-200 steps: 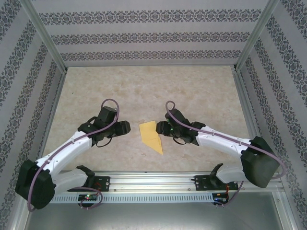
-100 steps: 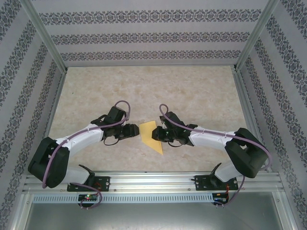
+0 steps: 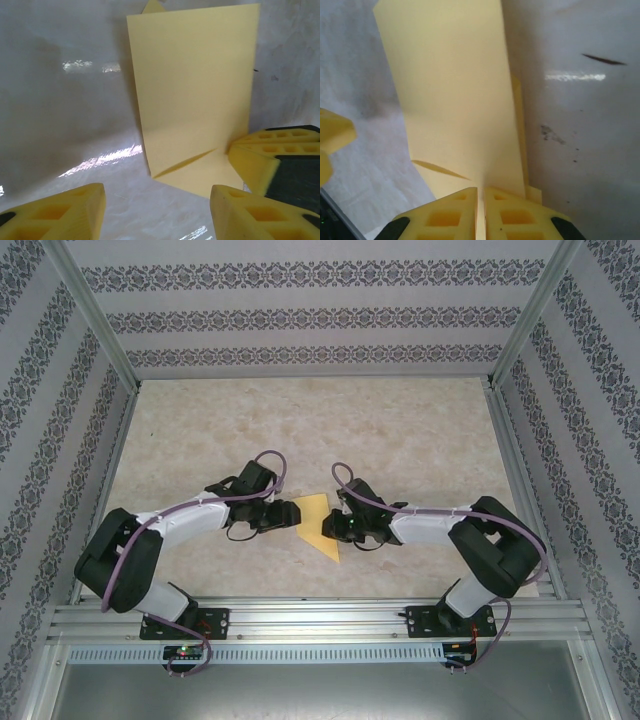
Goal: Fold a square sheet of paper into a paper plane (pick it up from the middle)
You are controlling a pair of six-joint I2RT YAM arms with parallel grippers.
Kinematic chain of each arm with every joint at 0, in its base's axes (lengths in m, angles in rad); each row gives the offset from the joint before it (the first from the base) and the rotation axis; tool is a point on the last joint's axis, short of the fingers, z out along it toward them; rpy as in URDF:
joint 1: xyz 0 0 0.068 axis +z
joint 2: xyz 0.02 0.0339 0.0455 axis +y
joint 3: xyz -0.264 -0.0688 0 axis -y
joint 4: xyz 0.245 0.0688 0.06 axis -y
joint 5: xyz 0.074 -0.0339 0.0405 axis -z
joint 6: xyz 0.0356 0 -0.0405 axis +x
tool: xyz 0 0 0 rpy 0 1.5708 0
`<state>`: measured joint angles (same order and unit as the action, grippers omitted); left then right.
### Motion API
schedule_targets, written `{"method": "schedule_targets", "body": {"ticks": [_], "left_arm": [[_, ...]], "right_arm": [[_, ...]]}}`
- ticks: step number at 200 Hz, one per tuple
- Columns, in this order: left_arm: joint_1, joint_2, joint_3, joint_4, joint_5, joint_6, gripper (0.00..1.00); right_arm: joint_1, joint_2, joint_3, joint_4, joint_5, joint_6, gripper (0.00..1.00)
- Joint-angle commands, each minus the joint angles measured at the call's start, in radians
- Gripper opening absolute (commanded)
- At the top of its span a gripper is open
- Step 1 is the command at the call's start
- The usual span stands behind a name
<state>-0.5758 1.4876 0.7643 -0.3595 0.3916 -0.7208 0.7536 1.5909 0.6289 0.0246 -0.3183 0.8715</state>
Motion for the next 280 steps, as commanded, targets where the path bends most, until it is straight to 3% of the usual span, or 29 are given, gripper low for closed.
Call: {"method": "schedule_targets", "body": {"ticks": [1, 107, 159, 198, 280], "left_arm": [[-0.020, 0.020, 0.030, 0.035, 0.011, -0.009, 0.58], [-0.034, 0.080, -0.014, 0.189, 0.057, -0.182, 0.56], [-0.034, 0.083, -0.039, 0.191, 0.015, -0.224, 0.57], [-0.035, 0.110, -0.055, 0.252, 0.053, -0.247, 0.56], [-0.036, 0.146, -0.051, 0.317, 0.089, -0.257, 0.48]], "right_arm": [[-0.016, 0.028, -0.026, 0.081, -0.030, 0.012, 0.13], [-0.040, 0.095, -0.102, 0.244, -0.081, 0.059, 0.15], [-0.050, 0.087, -0.129, 0.256, -0.056, 0.080, 0.15], [-0.050, 0.095, -0.146, 0.282, -0.056, 0.098, 0.15], [-0.051, 0.125, -0.162, 0.326, -0.059, 0.118, 0.15]]}}
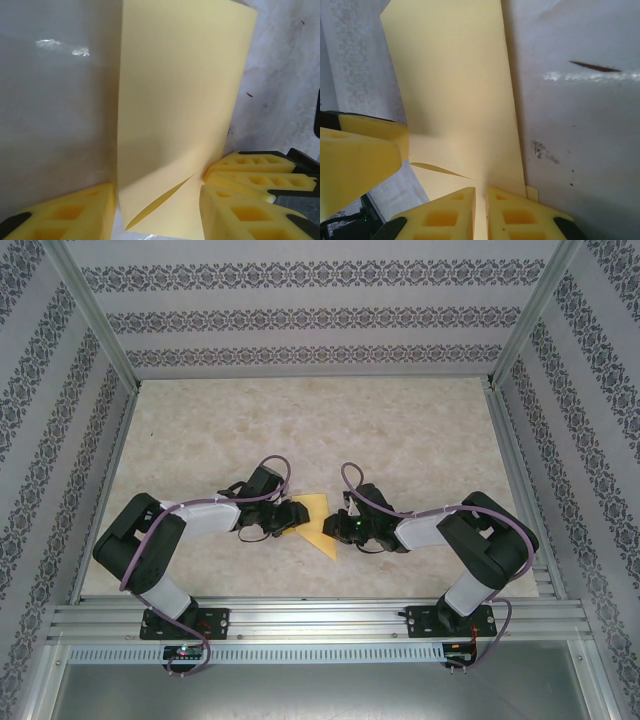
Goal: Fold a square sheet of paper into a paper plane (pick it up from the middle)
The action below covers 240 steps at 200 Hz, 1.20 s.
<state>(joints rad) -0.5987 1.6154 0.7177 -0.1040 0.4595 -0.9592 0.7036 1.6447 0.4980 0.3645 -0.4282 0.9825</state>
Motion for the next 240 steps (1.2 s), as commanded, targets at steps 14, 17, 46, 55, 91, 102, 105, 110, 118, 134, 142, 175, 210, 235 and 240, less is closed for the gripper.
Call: {"method": "schedule_targets", "body": {"ticks": [14, 17, 46, 55, 91, 102, 105, 110, 118, 134, 142, 175, 210, 235, 240], "left_arm": [[-0.014, 0.027, -0.007, 0.085, 0.031, -0.029, 0.48], [-0.014, 0.030, -0.009, 0.091, 0.033, -0.031, 0.48], [-0.015, 0.050, -0.010, 0.152, 0.060, -0.055, 0.48], [-0.014, 0.053, -0.015, 0.177, 0.065, -0.064, 0.48], [-0.012, 0.072, -0.030, 0.274, 0.064, -0.090, 0.44], [-0.010, 0.069, -0.033, 0.291, 0.061, -0.095, 0.41], [-0.012, 0.068, -0.032, 0.290, 0.060, -0.092, 0.40], [-0.011, 0.065, -0.032, 0.287, 0.058, -0.089, 0.38], [-0.010, 0.062, -0.031, 0.286, 0.057, -0.086, 0.36], [-0.011, 0.055, -0.031, 0.291, 0.066, -0.083, 0.35], [-0.011, 0.049, -0.032, 0.290, 0.067, -0.084, 0.35], [-0.011, -0.001, -0.044, 0.273, 0.034, -0.083, 0.42], [-0.007, -0.007, -0.039, 0.223, 0.018, -0.070, 0.46], [-0.001, 0.009, -0.040, 0.208, 0.017, -0.068, 0.47], [-0.001, 0.014, -0.040, 0.210, 0.021, -0.069, 0.48]], "right_arm": [[0.000, 0.077, -0.035, 0.001, 0.048, 0.009, 0.15], [-0.001, 0.078, -0.037, 0.003, 0.048, 0.011, 0.15], [-0.006, 0.082, -0.049, 0.030, 0.044, 0.016, 0.15], [-0.008, 0.087, -0.051, 0.047, 0.035, 0.017, 0.15], [-0.024, 0.125, -0.041, 0.080, -0.005, 0.008, 0.15], [-0.028, 0.133, -0.042, 0.092, -0.012, 0.007, 0.15], [-0.029, 0.133, -0.042, 0.094, -0.012, 0.008, 0.15], [-0.030, 0.133, -0.042, 0.094, -0.012, 0.007, 0.16], [-0.031, 0.133, -0.040, 0.096, -0.013, 0.005, 0.16], [-0.035, 0.126, -0.039, 0.093, -0.012, 0.004, 0.17], [-0.036, 0.121, -0.038, 0.091, -0.012, 0.002, 0.17], [-0.047, 0.097, -0.047, 0.083, -0.006, -0.008, 0.18], [-0.060, 0.077, -0.050, 0.078, -0.018, -0.019, 0.18], [-0.068, 0.064, -0.054, 0.081, -0.030, -0.028, 0.18], [-0.067, 0.063, -0.056, 0.084, -0.034, -0.031, 0.18]]}}
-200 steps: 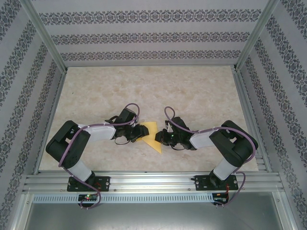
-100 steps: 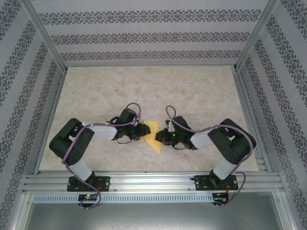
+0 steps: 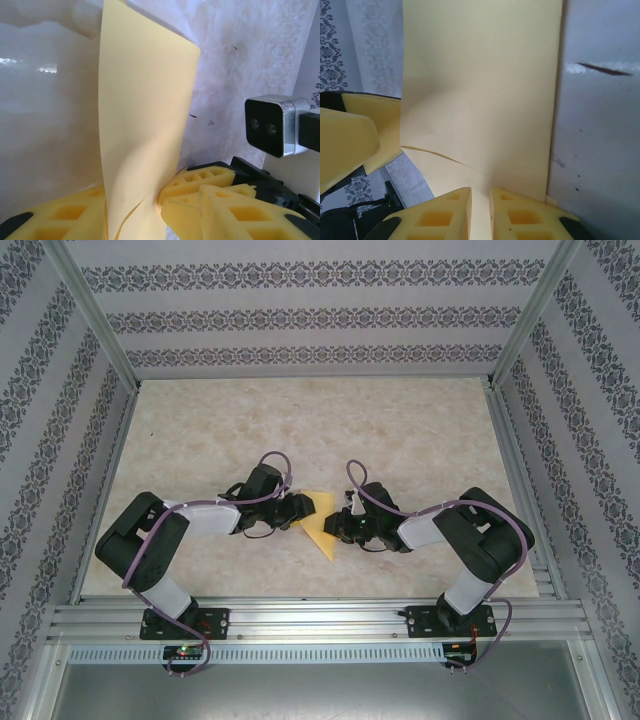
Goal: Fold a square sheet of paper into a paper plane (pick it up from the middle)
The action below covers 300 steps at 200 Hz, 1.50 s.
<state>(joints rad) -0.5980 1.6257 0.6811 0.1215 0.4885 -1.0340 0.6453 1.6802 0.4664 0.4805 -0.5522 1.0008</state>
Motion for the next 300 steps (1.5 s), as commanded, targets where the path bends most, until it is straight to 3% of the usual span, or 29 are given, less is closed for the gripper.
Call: {"method": "schedule_targets", "body": {"ticks": [1, 61, 115, 150, 168, 184, 206, 222, 257, 274, 300], "left_arm": [[-0.002, 0.005, -0.004, -0.014, -0.007, 0.006, 0.48], [0.002, 0.043, 0.011, 0.056, 0.077, -0.004, 0.40], [0.004, 0.032, -0.002, 0.057, 0.044, -0.016, 0.15], [0.004, -0.013, -0.037, 0.091, 0.002, -0.075, 0.04], [0.003, -0.019, -0.037, 0.074, -0.019, -0.096, 0.00], [0.004, -0.020, -0.041, 0.066, -0.034, -0.107, 0.00], [0.003, -0.024, -0.042, 0.055, -0.046, -0.118, 0.00], [0.003, -0.023, -0.035, 0.049, -0.043, -0.118, 0.00], [0.004, -0.020, -0.013, 0.022, -0.042, -0.112, 0.00], [0.003, -0.021, 0.004, -0.006, -0.045, -0.104, 0.00], [0.003, -0.030, 0.002, -0.026, -0.064, -0.092, 0.00]], "right_arm": [[-0.010, 0.027, -0.024, -0.032, 0.088, -0.050, 0.18], [-0.032, 0.008, -0.028, -0.038, 0.062, -0.070, 0.18], [-0.037, -0.046, -0.035, -0.038, 0.068, -0.076, 0.22], [-0.026, -0.202, -0.083, -0.076, 0.142, -0.113, 0.27], [0.009, -0.309, -0.071, -0.197, 0.228, -0.202, 0.27], [0.061, -0.424, -0.062, -0.304, 0.376, -0.279, 0.27], [0.180, -0.585, -0.113, -0.329, 0.665, -0.390, 0.37], [0.264, -0.634, -0.112, -0.394, 0.786, -0.499, 0.47], [0.431, -0.519, -0.051, -0.402, 0.935, -0.677, 0.50], [0.514, -0.418, 0.006, -0.395, 1.071, -0.725, 0.49], [0.535, -0.312, 0.062, -0.388, 1.135, -0.721, 0.45]]}}
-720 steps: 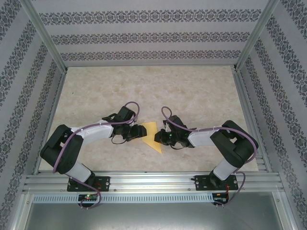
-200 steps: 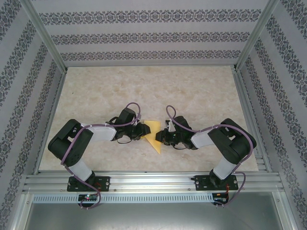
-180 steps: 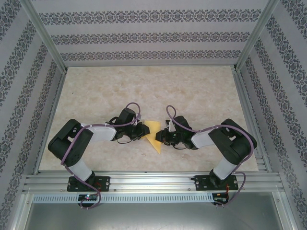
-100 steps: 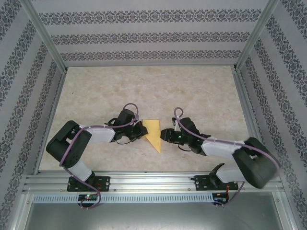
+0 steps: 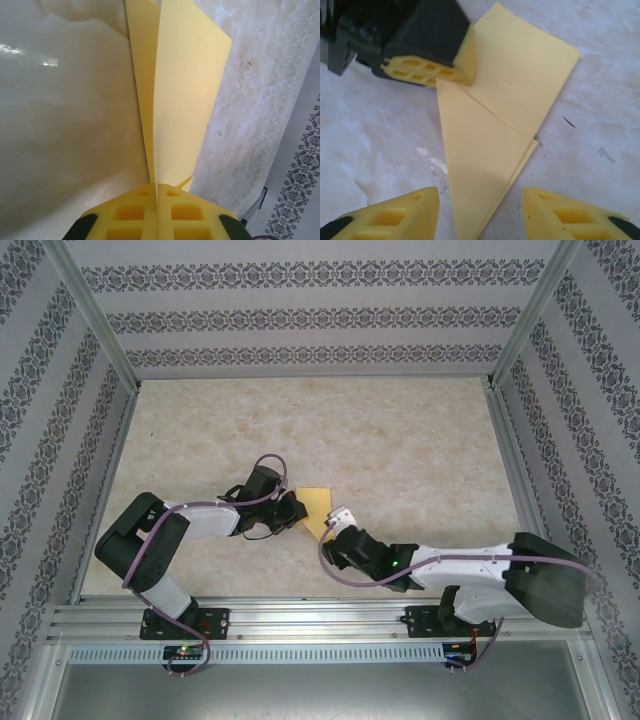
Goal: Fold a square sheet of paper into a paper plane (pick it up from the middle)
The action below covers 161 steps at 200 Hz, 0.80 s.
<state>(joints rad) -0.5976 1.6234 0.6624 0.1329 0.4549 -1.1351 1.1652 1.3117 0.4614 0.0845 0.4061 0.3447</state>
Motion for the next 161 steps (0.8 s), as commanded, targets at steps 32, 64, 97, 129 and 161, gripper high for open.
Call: {"method": "schedule_targets", "body": {"ticks": [32, 64, 97, 129, 161], "left_arm": [[0.004, -0.030, 0.030, -0.060, -0.033, 0.020, 0.00], [0.002, -0.028, 0.046, -0.084, -0.034, 0.027, 0.00], [0.002, -0.040, 0.033, -0.098, -0.039, 0.029, 0.00], [0.002, -0.039, 0.022, -0.089, -0.042, 0.018, 0.00], [0.002, -0.036, 0.033, -0.100, -0.036, 0.025, 0.00]], "right_arm": [[0.048, 0.096, 0.108, -0.002, 0.256, -0.063, 0.43], [0.078, 0.108, 0.128, -0.007, 0.215, -0.120, 0.43], [0.117, 0.149, 0.126, -0.021, 0.251, -0.134, 0.43], [0.122, 0.142, 0.068, 0.089, 0.214, -0.153, 0.45], [0.134, 0.249, 0.115, 0.094, 0.237, -0.251, 0.48]]}}
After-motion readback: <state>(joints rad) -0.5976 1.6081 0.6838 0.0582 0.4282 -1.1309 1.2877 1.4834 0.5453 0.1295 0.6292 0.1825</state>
